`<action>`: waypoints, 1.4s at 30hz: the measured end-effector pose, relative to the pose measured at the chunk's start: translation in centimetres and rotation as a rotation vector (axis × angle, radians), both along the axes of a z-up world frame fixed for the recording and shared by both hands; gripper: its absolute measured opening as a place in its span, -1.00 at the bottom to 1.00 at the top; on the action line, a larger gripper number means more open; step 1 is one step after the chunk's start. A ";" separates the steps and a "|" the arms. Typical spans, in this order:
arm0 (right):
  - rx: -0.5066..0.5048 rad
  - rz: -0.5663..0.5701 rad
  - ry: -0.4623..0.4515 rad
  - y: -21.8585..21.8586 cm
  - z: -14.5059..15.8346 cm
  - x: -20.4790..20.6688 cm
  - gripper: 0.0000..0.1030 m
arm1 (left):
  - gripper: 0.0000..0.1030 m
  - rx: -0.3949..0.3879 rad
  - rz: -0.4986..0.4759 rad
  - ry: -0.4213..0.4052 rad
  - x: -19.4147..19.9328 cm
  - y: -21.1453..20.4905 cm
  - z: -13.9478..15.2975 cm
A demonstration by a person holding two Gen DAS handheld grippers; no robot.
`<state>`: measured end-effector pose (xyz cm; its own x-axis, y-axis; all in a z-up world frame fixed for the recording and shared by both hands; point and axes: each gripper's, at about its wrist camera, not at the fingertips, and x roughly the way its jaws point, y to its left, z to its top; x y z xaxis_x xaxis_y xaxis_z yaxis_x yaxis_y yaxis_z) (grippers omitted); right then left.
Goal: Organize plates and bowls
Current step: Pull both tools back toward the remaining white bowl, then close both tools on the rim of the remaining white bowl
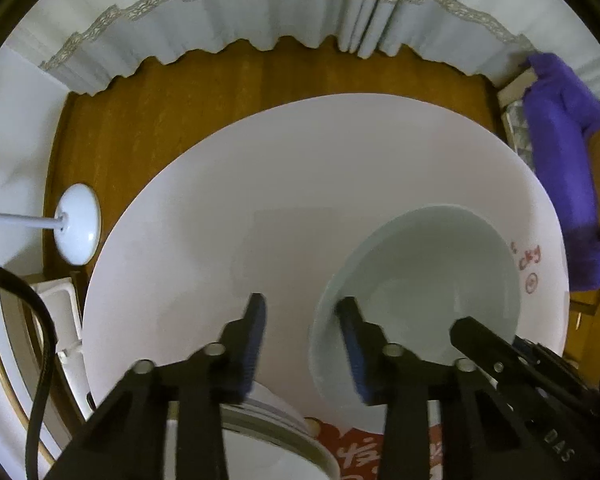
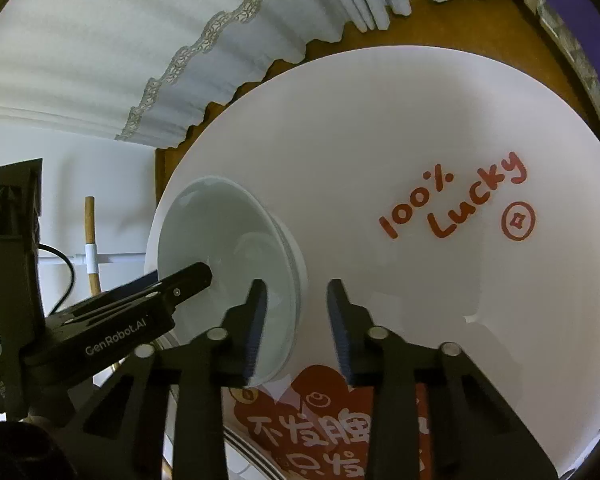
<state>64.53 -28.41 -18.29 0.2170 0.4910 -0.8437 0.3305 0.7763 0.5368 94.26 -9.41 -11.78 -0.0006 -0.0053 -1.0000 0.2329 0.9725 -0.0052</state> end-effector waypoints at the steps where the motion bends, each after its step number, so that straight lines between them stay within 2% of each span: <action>1: 0.003 0.001 -0.003 0.0 0.0 0.0 -0.59 | -0.60 -0.010 -0.008 0.000 0.2 -0.1 -0.1; 2: 0.005 0.003 -0.003 -0.1 0.0 0.0 -0.66 | -0.78 -0.023 -0.012 0.000 0.1 0.1 -0.1; 5: 0.005 0.009 -0.003 -0.3 -0.2 0.4 -0.79 | -0.79 -0.031 -0.016 -0.012 0.2 0.6 -0.4; 15: -0.005 0.023 -0.018 -0.8 0.1 -0.2 -0.84 | -0.88 -0.066 -0.055 -0.077 -2.6 1.6 1.6; 20: -0.007 0.024 -0.039 -1.1 1.2 -1.1 -0.84 | -0.88 -0.074 -0.060 -0.098 -5.5 1.8 3.4; 29: -0.038 0.058 -0.111 -1.0 6.6 -2.9 -0.83 | -0.88 -0.121 -0.066 -0.183 -11.6 3.2 10.3; 35: -0.046 0.107 -0.141 1.0 9.7 -4.5 -0.83 | -0.88 -0.138 -0.039 -0.244 -16.6 7.1 15.0; 42: -0.029 0.168 -0.159 4.1 11.3 -6.1 -0.83 | -0.88 -0.131 0.027 -0.269 -22.8 11.9 18.6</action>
<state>58.41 -24.27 -6.96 0.2661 0.5074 -0.8196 0.1083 0.8292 0.5484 71.47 2.53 6.82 0.2665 -0.1302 -0.9550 0.2167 0.9736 -0.0723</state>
